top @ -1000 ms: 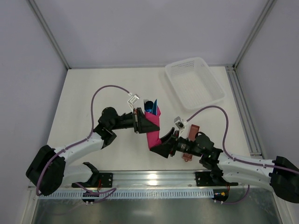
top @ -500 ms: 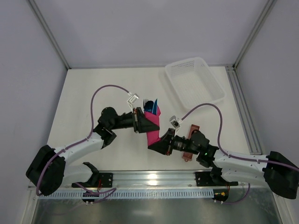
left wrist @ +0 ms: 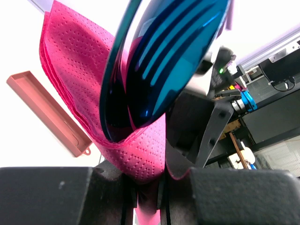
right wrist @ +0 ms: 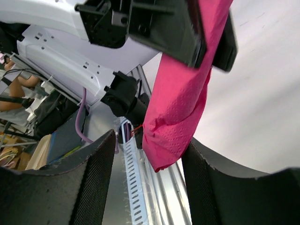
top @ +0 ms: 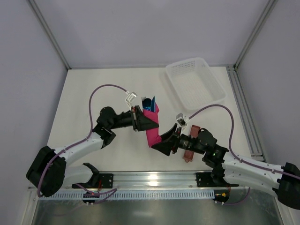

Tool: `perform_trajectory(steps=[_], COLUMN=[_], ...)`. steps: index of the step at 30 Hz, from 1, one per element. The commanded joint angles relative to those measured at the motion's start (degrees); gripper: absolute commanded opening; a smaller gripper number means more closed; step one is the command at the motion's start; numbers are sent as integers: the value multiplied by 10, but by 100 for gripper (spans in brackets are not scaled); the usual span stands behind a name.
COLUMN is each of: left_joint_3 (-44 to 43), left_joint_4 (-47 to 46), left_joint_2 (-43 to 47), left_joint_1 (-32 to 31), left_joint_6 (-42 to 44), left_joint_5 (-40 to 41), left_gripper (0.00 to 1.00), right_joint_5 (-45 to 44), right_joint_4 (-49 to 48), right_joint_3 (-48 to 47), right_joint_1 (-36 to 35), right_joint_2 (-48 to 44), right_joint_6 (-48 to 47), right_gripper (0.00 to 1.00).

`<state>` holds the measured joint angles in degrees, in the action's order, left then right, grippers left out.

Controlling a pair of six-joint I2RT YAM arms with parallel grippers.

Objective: Place the utensils on the paper napkin and roll it up
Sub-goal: Roll the napkin.

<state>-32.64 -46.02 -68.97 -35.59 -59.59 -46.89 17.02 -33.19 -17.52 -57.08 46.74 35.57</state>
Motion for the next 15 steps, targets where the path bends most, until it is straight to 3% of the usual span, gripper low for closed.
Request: perform_trajectory(steps=[1,15], left_joint_3=[-5,3], left_joint_4=[-48,-77], left_joint_2=[13,11], left_joint_1=[2,2], left_joint_6=[-2,-18], left_joint_5=[9,19], left_gripper=[0,0], right_joint_5=[-10,60], right_joint_4=[68,71], right_joint_3=[-45,-145], right_joint_1=[30,70], right_joint_2=[-30,70], right_joint_6=[-38,-48], right_gripper=[59,53])
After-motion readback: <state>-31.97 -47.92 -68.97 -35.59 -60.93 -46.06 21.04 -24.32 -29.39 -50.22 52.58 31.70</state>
